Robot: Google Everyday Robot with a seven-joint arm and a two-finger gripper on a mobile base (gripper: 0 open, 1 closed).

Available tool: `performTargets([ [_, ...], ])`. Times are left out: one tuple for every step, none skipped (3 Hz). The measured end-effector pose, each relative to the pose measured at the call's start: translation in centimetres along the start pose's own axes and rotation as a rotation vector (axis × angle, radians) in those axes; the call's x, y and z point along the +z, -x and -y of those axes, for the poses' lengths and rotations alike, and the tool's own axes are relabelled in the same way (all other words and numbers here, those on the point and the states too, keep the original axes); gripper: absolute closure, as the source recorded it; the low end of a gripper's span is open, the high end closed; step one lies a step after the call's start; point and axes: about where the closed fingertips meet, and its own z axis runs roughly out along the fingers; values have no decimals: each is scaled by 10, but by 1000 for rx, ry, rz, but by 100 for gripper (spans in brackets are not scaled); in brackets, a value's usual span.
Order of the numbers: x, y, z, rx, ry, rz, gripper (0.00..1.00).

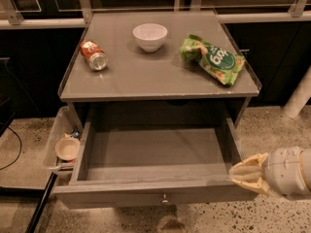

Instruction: Close top drawer

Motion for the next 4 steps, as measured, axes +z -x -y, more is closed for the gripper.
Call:
performTargets([
  [41, -17, -6, 7, 10, 16, 100],
  [67, -31, -12, -18, 46, -14, 100],
  [83, -47, -23, -31, 88, -42, 100],
  [98, -64, -32, -20, 113, -50, 100],
])
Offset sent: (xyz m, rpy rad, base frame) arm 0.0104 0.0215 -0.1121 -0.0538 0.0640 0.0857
